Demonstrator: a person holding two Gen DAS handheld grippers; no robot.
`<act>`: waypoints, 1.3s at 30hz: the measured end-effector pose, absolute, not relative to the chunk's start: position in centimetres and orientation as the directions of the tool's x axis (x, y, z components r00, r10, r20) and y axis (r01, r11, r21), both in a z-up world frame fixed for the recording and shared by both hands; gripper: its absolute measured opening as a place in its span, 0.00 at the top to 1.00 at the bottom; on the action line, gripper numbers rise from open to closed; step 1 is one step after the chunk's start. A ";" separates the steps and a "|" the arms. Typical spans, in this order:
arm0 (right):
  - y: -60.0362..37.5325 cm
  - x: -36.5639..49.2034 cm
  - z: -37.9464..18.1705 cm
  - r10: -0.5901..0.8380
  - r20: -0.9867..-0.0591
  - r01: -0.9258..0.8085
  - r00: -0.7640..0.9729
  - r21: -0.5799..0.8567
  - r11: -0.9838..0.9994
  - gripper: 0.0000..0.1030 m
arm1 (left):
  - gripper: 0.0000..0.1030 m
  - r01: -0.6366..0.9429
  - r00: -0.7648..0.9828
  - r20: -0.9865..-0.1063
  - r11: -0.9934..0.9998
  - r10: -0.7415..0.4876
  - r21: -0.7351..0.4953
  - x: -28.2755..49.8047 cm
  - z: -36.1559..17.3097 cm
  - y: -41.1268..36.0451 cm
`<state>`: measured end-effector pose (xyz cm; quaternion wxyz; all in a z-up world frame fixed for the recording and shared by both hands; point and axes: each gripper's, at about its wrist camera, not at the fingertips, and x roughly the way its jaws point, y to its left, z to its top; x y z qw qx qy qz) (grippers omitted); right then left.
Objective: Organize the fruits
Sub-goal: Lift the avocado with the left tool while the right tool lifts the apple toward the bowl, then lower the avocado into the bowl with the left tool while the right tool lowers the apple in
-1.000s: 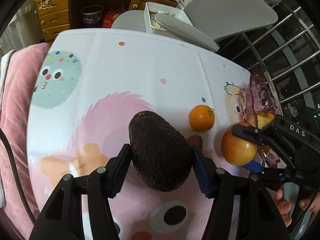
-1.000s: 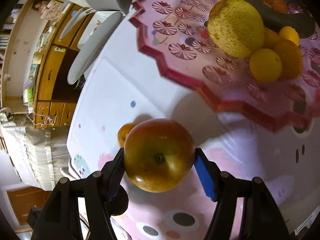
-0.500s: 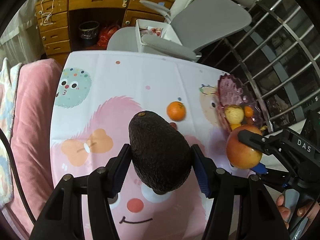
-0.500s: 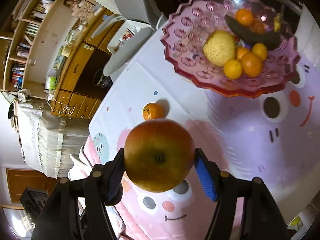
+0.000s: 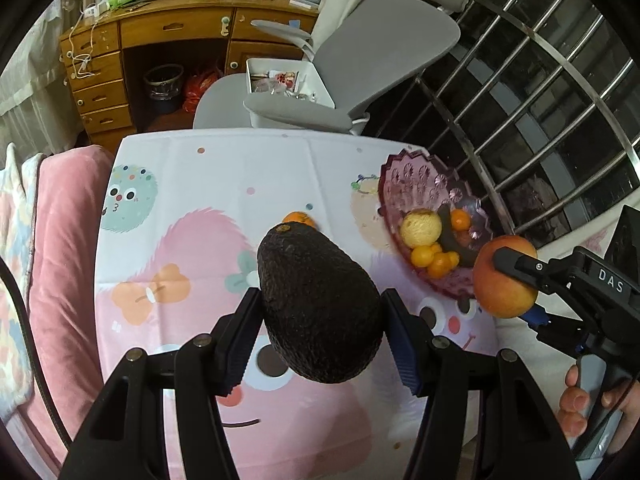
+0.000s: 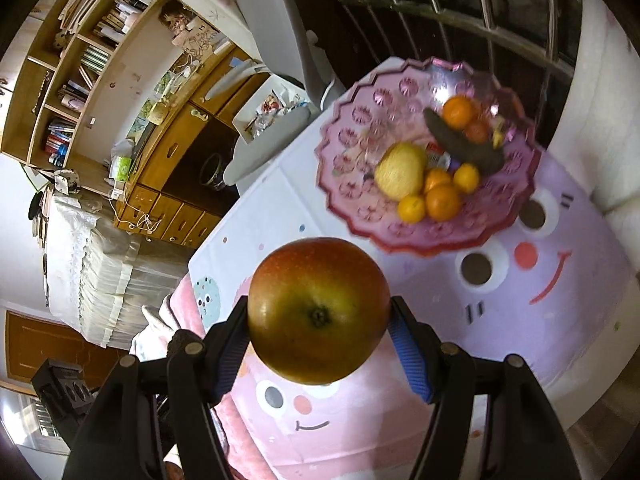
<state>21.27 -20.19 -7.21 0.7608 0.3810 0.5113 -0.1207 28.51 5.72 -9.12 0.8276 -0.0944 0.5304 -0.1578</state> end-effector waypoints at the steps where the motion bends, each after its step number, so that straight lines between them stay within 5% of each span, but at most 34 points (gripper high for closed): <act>1: -20.7 21.5 -7.1 0.210 -0.869 0.567 0.448 0.458 0.684 0.35 | 0.43 0.152 0.399 -0.847 0.936 -0.352 -0.317 28.5 -8.8 5.1; 19: -33.5 27.9 -8.0 0.257 -0.875 0.394 0.411 0.424 0.815 0.35 | 0.43 -0.020 0.485 -0.836 0.952 -0.257 -0.304 32.5 -7.8 -6.4; 39: -40.2 35.3 -15.9 0.309 -0.870 0.209 0.385 0.408 0.889 0.35 | 0.43 0.008 0.488 -0.820 0.941 -0.299 -0.339 42.7 -15.7 -16.8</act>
